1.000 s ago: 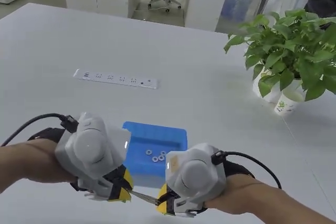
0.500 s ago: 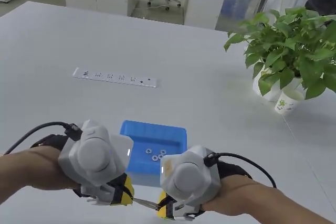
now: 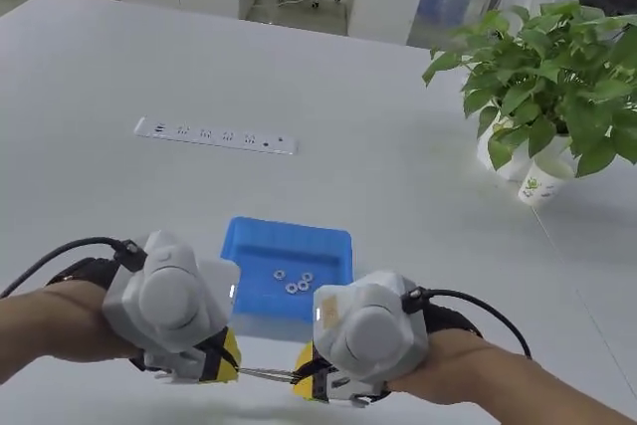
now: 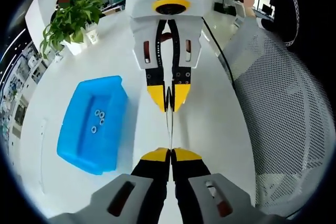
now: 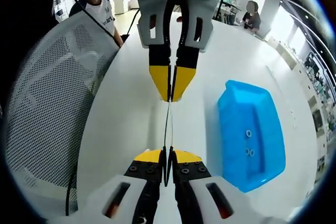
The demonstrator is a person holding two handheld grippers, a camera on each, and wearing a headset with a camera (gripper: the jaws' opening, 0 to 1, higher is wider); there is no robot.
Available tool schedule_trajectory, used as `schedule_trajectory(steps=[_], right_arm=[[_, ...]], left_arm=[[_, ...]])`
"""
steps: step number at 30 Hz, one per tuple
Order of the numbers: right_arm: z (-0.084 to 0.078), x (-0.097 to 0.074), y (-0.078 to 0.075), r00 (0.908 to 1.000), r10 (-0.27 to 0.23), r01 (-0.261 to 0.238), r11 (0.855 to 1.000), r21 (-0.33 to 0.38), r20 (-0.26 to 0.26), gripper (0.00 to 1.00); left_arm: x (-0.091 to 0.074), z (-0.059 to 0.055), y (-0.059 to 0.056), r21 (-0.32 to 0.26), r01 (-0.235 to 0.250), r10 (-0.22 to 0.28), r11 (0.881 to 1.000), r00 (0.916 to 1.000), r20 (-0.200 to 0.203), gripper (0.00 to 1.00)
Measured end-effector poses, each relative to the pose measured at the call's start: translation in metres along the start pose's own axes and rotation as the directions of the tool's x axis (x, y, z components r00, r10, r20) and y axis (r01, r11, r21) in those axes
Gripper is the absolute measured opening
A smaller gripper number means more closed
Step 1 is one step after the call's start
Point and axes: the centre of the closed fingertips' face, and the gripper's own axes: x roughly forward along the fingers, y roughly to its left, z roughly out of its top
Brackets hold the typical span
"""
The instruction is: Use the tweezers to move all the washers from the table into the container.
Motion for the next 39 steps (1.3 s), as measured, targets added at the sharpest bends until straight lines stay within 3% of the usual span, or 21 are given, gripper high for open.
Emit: schedule_trajectory(steps=[4,20,27,39], right_arm=[[-0.007,0.005,0.004,0.9999,-0.003,0.003,1.000,0.012,0.010,0.09],[-0.016,0.015,0.003,0.9997,-0.015,0.014,0.998,0.063,0.019,0.12],[-0.017,0.014,0.002,0.9999,-0.008,0.007,0.997,0.076,0.012,0.13],[-0.019,0.013,0.001,0.9999,0.006,-0.007,0.996,0.089,0.010,0.12]], left_arm=[[0.009,-0.001,-0.003,-0.011,-0.009,0.010,1.000,0.9998,0.016,0.05],[0.029,-0.011,0.000,-0.026,0.001,0.000,1.000,1.0000,0.005,0.05],[0.030,-0.018,-0.001,-0.024,0.007,-0.007,1.000,0.9999,-0.015,0.05],[0.030,-0.018,0.001,-0.039,0.011,-0.011,0.999,0.9999,0.002,0.05]])
